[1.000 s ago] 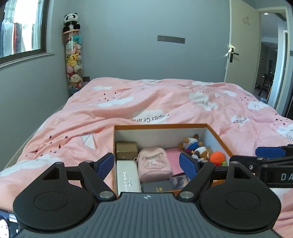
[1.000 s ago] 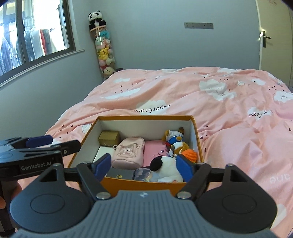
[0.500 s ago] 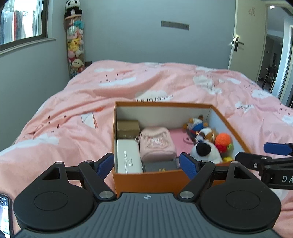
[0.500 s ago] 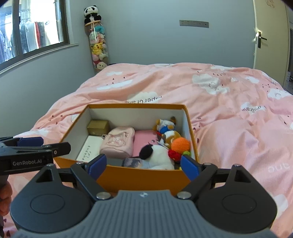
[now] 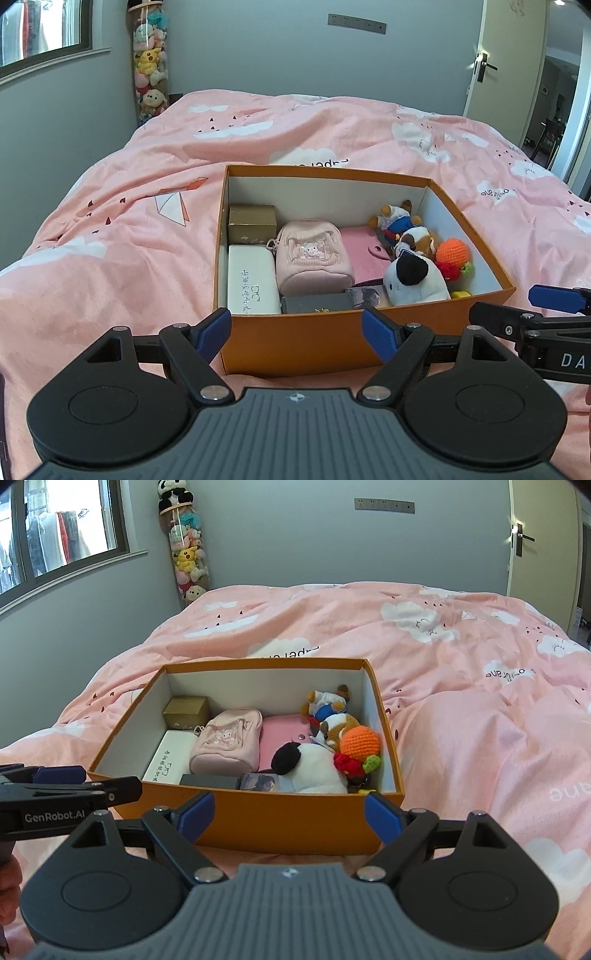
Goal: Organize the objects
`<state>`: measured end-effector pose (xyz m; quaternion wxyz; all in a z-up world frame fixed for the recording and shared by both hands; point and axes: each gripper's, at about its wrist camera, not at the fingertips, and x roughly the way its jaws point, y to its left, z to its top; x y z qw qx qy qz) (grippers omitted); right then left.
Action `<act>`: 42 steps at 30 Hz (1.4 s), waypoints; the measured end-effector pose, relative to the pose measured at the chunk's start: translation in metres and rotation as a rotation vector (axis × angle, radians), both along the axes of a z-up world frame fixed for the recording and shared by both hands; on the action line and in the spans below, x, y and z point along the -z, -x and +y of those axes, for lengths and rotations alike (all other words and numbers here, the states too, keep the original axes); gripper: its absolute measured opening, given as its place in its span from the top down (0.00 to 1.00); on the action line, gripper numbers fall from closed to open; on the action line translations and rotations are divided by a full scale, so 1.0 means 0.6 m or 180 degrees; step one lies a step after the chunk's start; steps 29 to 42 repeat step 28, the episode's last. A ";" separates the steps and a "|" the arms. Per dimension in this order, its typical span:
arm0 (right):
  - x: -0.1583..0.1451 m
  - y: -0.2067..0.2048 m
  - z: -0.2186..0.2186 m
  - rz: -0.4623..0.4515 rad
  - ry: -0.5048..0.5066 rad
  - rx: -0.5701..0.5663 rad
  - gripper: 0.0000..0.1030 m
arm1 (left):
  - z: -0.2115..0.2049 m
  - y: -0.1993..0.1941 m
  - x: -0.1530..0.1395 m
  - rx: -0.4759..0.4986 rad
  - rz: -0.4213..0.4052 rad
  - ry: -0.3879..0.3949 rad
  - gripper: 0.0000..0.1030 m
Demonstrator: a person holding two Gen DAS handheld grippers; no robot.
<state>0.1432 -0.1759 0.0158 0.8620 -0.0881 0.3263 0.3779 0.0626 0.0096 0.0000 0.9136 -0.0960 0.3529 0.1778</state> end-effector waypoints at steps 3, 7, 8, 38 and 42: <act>0.001 0.001 0.000 0.0016 0.0008 -0.0004 0.14 | -0.002 -0.002 0.000 -0.0017 0.0027 -0.0034 0.09; 0.001 0.001 0.001 0.0025 0.0012 -0.0017 0.14 | -0.002 -0.002 0.000 -0.0026 0.0039 -0.0034 0.09; 0.001 0.001 0.001 0.0028 0.0015 -0.0019 0.14 | -0.003 -0.002 0.001 -0.0024 0.0043 -0.0041 0.09; 0.009 0.000 0.004 0.0080 0.0046 -0.0009 0.14 | -0.010 -0.001 0.001 0.0055 0.0038 -0.0103 0.09; 0.009 0.000 0.004 0.0080 0.0046 -0.0009 0.14 | -0.010 -0.001 0.001 0.0055 0.0038 -0.0103 0.09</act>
